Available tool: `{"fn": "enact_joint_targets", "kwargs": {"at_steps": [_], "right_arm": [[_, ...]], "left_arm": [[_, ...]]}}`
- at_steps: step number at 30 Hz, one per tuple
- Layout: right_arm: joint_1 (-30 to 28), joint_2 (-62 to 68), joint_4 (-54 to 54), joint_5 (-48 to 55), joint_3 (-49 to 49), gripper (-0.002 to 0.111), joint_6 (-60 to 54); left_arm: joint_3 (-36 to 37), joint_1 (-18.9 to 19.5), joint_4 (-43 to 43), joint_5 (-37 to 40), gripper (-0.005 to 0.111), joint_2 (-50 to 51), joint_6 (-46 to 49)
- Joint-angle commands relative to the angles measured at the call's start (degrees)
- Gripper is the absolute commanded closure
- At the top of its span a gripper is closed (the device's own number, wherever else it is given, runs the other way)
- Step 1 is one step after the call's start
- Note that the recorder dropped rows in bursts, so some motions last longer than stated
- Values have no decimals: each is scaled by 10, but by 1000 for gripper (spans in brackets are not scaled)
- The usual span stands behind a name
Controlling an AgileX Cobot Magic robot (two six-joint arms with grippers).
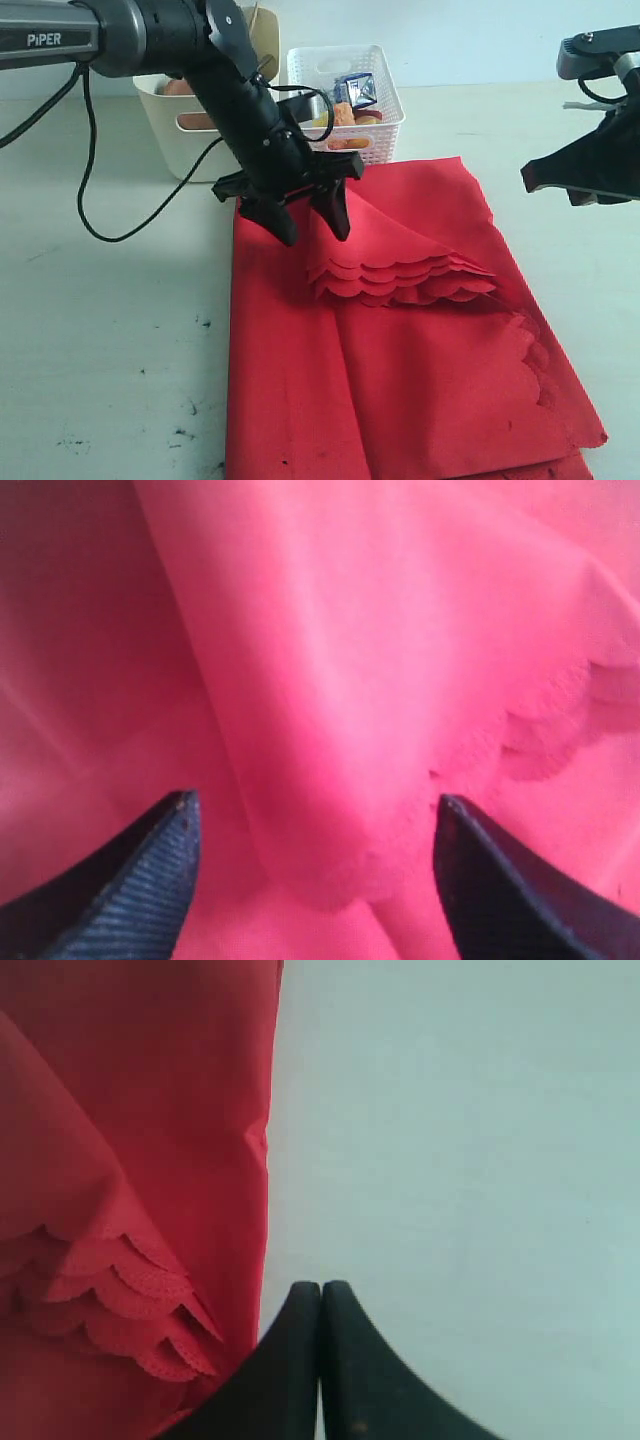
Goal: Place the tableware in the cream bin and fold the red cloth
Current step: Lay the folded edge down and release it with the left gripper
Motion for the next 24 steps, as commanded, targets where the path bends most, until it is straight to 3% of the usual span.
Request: {"fn": "enact_joint_targets", "kwargs": {"at_steps": [1, 8, 18, 21, 24], "right_arm": [[-3, -5, 16, -17, 1, 108, 0], [-3, -5, 42, -24, 1, 108, -16], [-3, -5, 43, -28, 1, 108, -16], [-3, -5, 43, -28, 1, 108, -15], [-3, -5, 47, -25, 2, 108, -15]], "left_arm": [[-1, 1, -34, -29, 42, 10, -6], [-1, -5, -222, -33, 42, 23, 34], [-1, 11, -532, -17, 42, 28, 225], [-1, 29, -575, 11, 42, 28, 253], [-1, 48, -560, 44, 42, 24, 249]]}}
